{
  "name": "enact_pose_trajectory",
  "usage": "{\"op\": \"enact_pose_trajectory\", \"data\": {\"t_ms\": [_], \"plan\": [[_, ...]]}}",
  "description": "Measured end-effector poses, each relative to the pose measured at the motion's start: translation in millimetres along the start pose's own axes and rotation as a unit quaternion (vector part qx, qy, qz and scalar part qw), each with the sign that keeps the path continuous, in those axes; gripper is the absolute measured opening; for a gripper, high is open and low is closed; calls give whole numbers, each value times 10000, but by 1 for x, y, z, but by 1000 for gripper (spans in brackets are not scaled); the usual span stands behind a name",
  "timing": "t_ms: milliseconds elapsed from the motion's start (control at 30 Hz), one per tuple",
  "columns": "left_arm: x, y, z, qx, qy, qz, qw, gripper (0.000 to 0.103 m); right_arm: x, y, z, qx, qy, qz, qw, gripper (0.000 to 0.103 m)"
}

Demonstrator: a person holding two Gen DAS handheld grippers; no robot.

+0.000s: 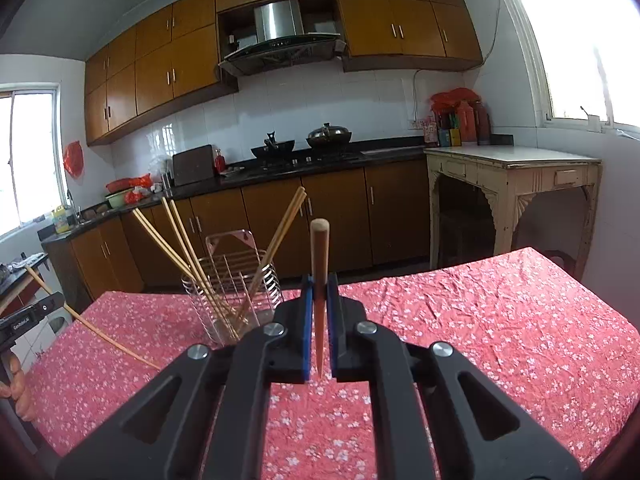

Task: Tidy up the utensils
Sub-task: 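Lift the left gripper's chopstick above the wire holder while the right gripper carries its chopstick there, then lower the left gripper's chopstick into the wire holder while the right gripper inserts its chopstick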

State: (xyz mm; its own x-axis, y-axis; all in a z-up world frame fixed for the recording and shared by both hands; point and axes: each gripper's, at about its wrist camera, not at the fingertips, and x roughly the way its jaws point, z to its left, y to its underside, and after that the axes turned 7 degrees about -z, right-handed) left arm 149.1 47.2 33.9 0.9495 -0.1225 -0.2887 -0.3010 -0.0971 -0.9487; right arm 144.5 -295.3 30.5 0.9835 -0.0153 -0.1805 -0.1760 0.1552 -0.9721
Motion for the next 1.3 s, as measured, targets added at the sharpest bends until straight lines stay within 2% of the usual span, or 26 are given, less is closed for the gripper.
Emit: {"op": "enact_pose_trajectory", "data": {"t_ms": [333,500,633,800,967,1100,1300], "plan": [[4,-10,-6,74,-15,-1,10000,7,7,-17,8,28,-77,-100,9999,8],[4,-47,-14,117,82,-215,9997,7,7,-63,15,40,-291,-418,9987,8],[2,-95,-33,127,225,-558,9981,7,11,-110,25,197,-604,-704,9955,8],[16,-140,-60,38,410,-813,9958,7,46,-146,42,315,-851,-731,9932,8],[53,-155,-78,-177,476,-726,9961,7,100,-142,52,335,-953,-414,9940,8],[84,-141,-82,-186,466,-452,9977,7,129,-125,52,449,-1055,-66,9934,8],[108,-118,-82,-114,546,-52,9984,7,153,-101,54,511,-1209,372,9907,8]]}}
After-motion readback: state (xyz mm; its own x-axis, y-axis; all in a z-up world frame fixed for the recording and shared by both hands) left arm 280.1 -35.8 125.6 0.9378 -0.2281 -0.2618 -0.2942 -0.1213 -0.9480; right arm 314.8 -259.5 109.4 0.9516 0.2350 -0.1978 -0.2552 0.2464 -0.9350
